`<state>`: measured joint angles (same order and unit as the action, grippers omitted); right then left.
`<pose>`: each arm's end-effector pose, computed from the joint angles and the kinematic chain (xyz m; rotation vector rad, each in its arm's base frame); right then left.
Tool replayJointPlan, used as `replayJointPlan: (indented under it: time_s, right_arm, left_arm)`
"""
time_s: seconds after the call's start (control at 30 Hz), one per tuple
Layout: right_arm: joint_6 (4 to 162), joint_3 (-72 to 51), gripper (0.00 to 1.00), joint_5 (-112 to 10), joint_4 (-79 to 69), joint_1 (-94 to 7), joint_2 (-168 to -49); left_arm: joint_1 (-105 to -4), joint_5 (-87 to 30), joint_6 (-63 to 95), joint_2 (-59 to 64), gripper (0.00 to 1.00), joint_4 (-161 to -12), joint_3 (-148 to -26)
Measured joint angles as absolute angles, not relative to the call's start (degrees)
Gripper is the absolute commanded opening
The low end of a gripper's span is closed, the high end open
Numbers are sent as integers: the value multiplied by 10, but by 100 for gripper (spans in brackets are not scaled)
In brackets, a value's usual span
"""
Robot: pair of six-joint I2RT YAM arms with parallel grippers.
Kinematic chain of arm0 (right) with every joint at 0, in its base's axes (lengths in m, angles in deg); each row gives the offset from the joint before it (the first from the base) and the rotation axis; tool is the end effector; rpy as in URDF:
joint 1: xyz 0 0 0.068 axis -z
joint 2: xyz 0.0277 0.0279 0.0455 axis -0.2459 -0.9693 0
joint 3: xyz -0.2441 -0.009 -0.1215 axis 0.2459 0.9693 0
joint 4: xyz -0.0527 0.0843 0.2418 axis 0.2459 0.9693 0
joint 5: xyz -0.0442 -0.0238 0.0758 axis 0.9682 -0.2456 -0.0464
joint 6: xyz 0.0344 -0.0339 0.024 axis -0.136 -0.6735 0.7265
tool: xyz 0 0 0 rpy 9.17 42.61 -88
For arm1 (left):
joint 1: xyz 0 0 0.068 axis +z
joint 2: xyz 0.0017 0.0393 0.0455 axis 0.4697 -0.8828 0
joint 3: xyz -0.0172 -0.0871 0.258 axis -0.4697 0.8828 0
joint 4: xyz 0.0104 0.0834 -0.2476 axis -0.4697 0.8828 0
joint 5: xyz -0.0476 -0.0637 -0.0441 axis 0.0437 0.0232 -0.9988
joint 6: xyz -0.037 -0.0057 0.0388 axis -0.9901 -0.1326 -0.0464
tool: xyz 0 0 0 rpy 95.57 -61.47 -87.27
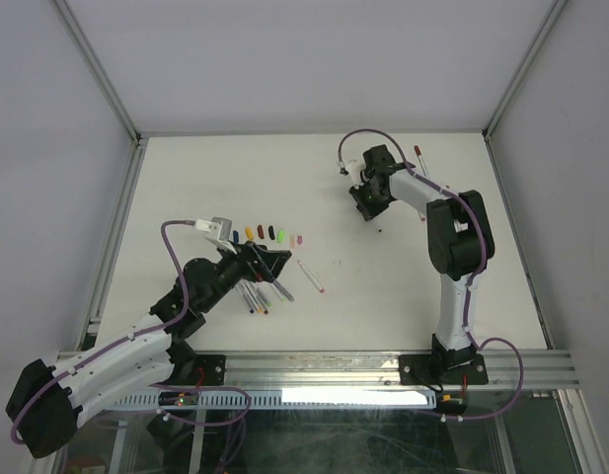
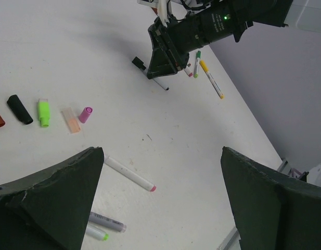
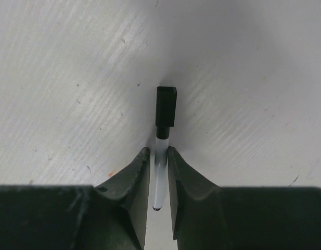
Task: Open the pen caps
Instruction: Pick up the pen from the center of the board.
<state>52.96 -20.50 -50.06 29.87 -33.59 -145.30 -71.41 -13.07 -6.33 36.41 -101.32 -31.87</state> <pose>0.3998 0.1448 0.1669 -1.0269 2.5393 0.1418 0.1324 -0.1191 0.2267 0.0505 1.7836 -0.8843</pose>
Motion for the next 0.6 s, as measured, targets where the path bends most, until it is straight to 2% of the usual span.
replayJointPlan:
  time_s: [0.1,0.13,0.37,0.6]
  right_arm:
    - [526,-205,2,-500,300,-337,-1453]
    - [526,-205,0,-500,301,-337,-1453]
    - [527,-199,0,-513,301,-337,-1447]
    - [544,-160,0,-610,309,-326,-1417]
  left_arm:
    - [-714,-134,-68,358,99,-1026,-319]
    - [-714,-135,-72,354,99,-1031,-319]
    - [-714,-157,-124,287,98,-1102,-319]
    - [-714,-176,-194,131,93,-1172,-369]
